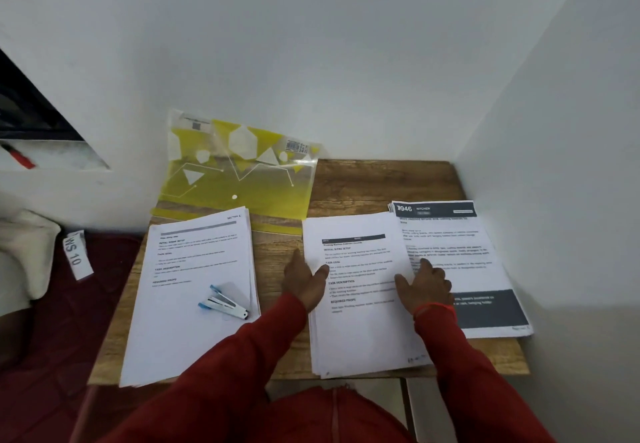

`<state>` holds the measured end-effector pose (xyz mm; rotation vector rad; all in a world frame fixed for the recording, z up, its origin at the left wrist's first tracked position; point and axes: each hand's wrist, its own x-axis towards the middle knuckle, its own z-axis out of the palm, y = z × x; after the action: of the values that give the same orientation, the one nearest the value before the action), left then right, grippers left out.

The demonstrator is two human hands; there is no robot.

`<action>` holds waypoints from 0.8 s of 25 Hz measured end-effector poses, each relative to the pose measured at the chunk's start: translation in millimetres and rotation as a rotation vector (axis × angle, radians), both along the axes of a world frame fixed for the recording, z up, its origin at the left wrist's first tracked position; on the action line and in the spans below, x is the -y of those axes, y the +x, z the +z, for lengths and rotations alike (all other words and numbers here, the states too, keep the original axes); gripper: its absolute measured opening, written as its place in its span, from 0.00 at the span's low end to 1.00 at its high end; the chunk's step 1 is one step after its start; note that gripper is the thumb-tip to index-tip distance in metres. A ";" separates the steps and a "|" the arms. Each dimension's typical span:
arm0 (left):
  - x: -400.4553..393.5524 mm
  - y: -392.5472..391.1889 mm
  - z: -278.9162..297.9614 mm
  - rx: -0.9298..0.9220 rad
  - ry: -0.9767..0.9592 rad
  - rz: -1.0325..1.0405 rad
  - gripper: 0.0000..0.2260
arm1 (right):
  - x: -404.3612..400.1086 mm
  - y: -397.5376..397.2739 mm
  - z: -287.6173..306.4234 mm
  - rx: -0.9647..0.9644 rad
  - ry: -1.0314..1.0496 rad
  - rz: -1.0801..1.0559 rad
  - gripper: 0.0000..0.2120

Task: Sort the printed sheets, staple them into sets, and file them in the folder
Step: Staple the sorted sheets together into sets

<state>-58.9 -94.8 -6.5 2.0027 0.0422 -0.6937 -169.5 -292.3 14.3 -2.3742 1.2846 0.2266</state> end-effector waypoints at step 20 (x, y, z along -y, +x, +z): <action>15.6 -13.8 57.3 0.247 -0.394 0.376 0.32 | 1.0 2.2 36.5 0.836 0.581 0.018 0.13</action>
<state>-72.8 -110.4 50.8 1.6244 0.1218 -0.1912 -167.3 -293.3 50.9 -1.6727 0.6657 -0.3252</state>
